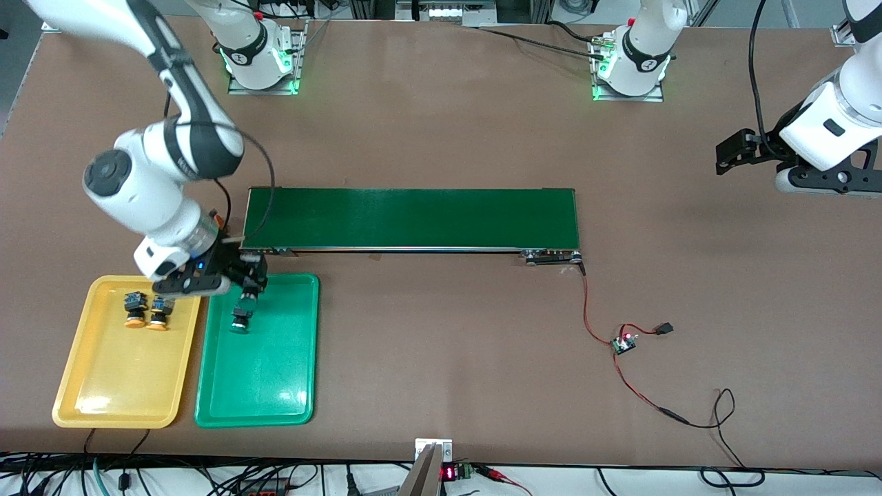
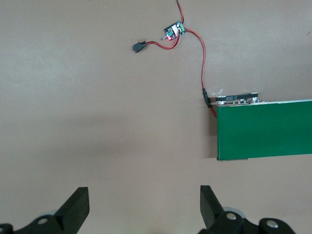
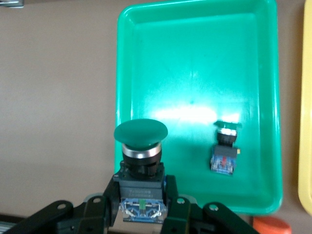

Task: Sort buttons by color to trays
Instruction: 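Carry the green button into the green tray with the right gripper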

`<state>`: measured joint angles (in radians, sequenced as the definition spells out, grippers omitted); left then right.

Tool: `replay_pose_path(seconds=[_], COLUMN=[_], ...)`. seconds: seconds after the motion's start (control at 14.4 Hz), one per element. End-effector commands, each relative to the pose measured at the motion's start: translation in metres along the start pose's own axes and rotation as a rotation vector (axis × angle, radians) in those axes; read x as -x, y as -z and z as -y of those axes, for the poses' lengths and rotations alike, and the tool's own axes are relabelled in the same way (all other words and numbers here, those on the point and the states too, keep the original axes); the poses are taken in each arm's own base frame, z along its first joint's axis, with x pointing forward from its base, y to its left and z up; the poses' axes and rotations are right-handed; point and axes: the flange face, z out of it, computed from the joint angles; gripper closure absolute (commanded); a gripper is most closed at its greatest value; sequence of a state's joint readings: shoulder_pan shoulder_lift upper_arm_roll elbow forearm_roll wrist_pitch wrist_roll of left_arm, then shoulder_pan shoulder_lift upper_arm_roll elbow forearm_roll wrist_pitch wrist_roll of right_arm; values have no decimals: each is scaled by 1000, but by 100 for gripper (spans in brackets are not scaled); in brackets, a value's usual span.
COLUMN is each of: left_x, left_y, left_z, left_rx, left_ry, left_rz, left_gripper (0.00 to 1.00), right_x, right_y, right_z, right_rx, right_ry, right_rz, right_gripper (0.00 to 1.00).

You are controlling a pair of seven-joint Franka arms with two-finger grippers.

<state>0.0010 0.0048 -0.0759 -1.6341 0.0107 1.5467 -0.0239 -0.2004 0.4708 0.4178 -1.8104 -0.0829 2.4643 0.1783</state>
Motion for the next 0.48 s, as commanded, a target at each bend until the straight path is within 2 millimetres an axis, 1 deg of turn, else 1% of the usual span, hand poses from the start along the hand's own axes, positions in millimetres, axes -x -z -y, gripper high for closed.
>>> replay_pose_path(seconds=[0.0, 0.07, 0.21, 0.28, 0.35, 0.42], left_x=[5, 5, 5, 5, 5, 5], left_y=[4, 4, 4, 4, 4, 4], left_z=[1, 1, 1, 1, 1, 1], left_rx=[-23, -23, -23, -23, -23, -23], left_ry=[-9, -9, -9, -9, -9, -9], left_rz=[3, 3, 1, 3, 1, 1], left_gripper=[0, 0, 0, 0, 0, 0], right_x=[-14, -11, -6, -7, -7, -6], right_y=[-70, -88, -112, -116, -118, -121], right_z=[-23, -26, -41, -43, -39, -39], right_rx=[22, 24, 45, 46, 44, 48], right_ry=[29, 41, 51, 52, 56, 58], right_rz=[33, 27, 23, 18, 17, 22], right_gripper=[100, 100, 100, 100, 100, 98])
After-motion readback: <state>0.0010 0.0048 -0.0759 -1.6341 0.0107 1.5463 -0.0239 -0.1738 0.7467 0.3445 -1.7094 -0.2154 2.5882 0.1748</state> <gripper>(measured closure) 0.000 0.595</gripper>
